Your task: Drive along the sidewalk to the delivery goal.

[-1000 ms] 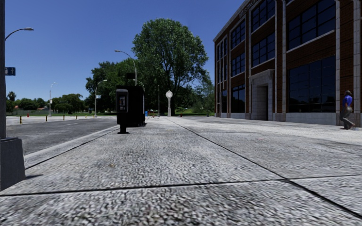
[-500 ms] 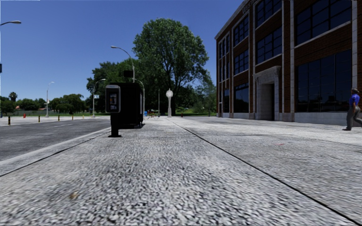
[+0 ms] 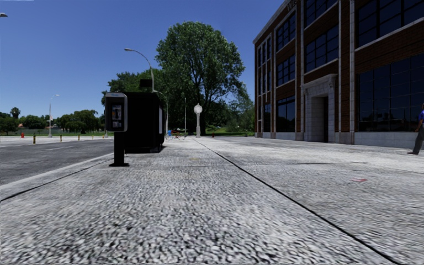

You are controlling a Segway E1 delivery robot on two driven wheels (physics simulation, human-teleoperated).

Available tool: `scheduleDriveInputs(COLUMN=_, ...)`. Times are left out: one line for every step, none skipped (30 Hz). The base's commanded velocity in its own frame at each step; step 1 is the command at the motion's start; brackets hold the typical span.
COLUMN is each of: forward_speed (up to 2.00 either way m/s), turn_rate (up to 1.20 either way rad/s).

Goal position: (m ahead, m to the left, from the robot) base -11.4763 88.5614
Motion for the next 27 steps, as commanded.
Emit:
scheduleDriveInputs(forward_speed=2.00, turn_rate=0.00)
scheduleDriveInputs(forward_speed=2.00, turn_rate=0.00)
scheduleDriveInputs(forward_speed=2.00, turn_rate=0.00)
scheduleDriveInputs(forward_speed=2.00, turn_rate=0.00)
scheduleDriveInputs(forward_speed=2.00, turn_rate=0.00)
scheduleDriveInputs(forward_speed=2.00, turn_rate=0.00)
scheduleDriveInputs(forward_speed=2.00, turn_rate=0.00)
scheduleDriveInputs(forward_speed=2.00, turn_rate=0.00)
scheduleDriveInputs(forward_speed=2.00, turn_rate=0.00)
scheduleDriveInputs(forward_speed=2.00, turn_rate=0.00)
scheduleDriveInputs(forward_speed=2.00, turn_rate=0.00)
scheduleDriveInputs(forward_speed=2.00, turn_rate=0.00)
scheduleDriveInputs(forward_speed=2.00, turn_rate=0.00)
scheduleDriveInputs(forward_speed=2.00, turn_rate=0.00)
scheduleDriveInputs(forward_speed=2.00, turn_rate=0.00)
scheduleDriveInputs(forward_speed=2.00, turn_rate=0.00)
scheduleDriveInputs(forward_speed=2.00, turn_rate=0.00)
scheduleDriveInputs(forward_speed=2.00, turn_rate=0.00)
scheduleDriveInputs(forward_speed=2.00, turn_rate=0.00)
scheduleDriveInputs(forward_speed=2.00, turn_rate=0.00)
scheduleDriveInputs(forward_speed=2.00, turn_rate=0.00)
scheduleDriveInputs(forward_speed=2.00, turn_rate=0.00)
scheduleDriveInputs(forward_speed=2.00, turn_rate=0.00)
scheduleDriveInputs(forward_speed=2.00, turn_rate=0.00)
scheduleDriveInputs(forward_speed=2.00, turn_rate=0.00)
scheduleDriveInputs(forward_speed=2.00, turn_rate=0.00)
scheduleDriveInputs(forward_speed=2.00, turn_rate=0.00)
